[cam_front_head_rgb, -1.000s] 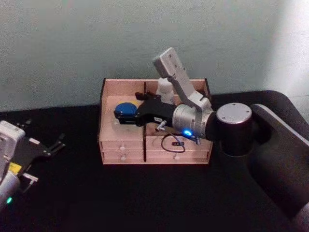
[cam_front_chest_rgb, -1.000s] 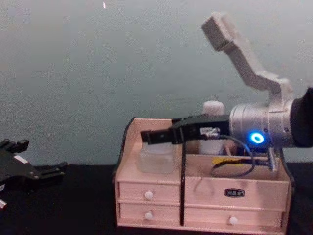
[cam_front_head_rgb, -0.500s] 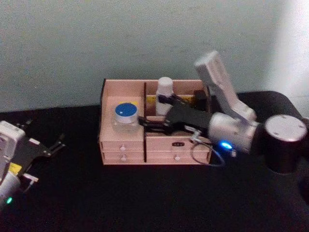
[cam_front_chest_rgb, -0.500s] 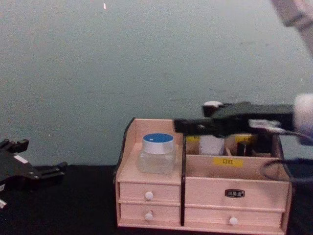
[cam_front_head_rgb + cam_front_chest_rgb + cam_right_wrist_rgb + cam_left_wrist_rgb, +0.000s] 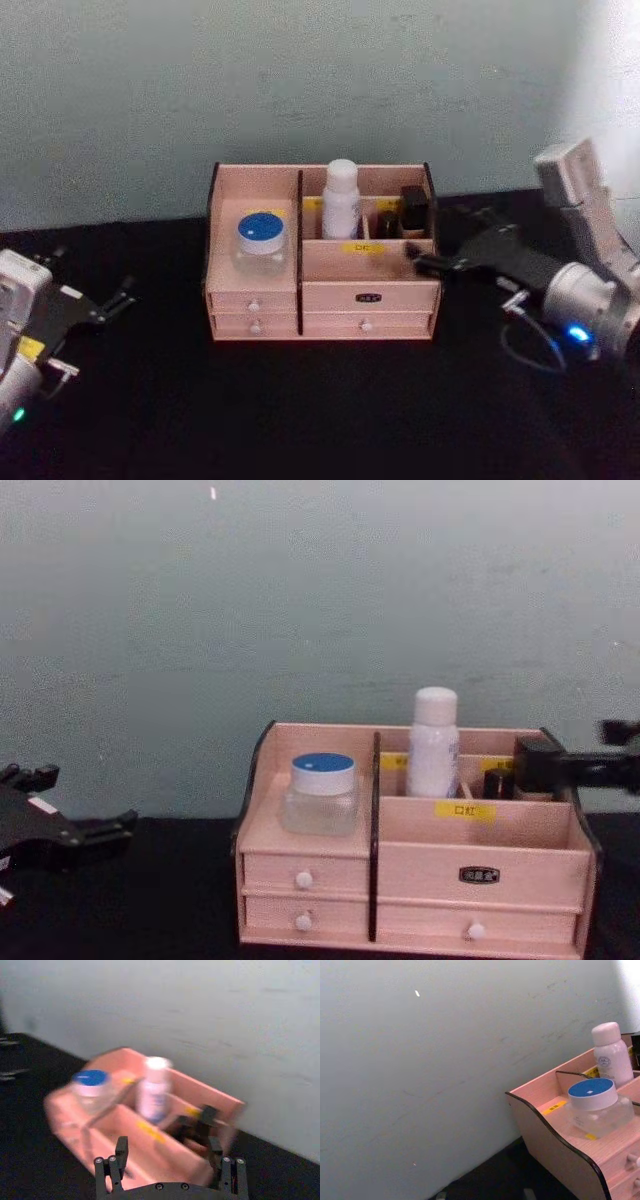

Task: Pick up the facial cleanser and watermelon frost from the table and place them into the tiered storage box.

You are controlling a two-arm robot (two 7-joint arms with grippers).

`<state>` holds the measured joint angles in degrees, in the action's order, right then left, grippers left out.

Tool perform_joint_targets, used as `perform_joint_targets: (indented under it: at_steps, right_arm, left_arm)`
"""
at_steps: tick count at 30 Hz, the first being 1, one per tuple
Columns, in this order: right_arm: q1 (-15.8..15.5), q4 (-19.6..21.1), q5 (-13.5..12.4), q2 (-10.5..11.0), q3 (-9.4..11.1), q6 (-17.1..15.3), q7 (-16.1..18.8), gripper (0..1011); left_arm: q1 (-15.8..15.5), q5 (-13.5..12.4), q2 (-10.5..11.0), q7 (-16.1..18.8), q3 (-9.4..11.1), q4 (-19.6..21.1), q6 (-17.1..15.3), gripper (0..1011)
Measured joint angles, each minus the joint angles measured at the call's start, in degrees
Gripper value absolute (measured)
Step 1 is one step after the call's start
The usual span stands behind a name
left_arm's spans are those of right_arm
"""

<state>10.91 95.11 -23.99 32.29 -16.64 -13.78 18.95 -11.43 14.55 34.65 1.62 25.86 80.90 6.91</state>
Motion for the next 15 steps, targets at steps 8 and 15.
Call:
perform_joint_targets:
  at_steps: [8,15]
  right_arm:
    - [-0.6,-2.6,4.9,-2.9,4.5,-1.3,-12.3,1003]
    - [0.4,-7.3,12.4,-7.0,4.3,-1.3,-22.7,1002]
  left_arm:
    - [0.0,0.0,0.0,0.0,0.0,0.0,0.0,1001]
    - [0.0,0.0,0.0,0.0,0.0,0.0,0.0,1001]
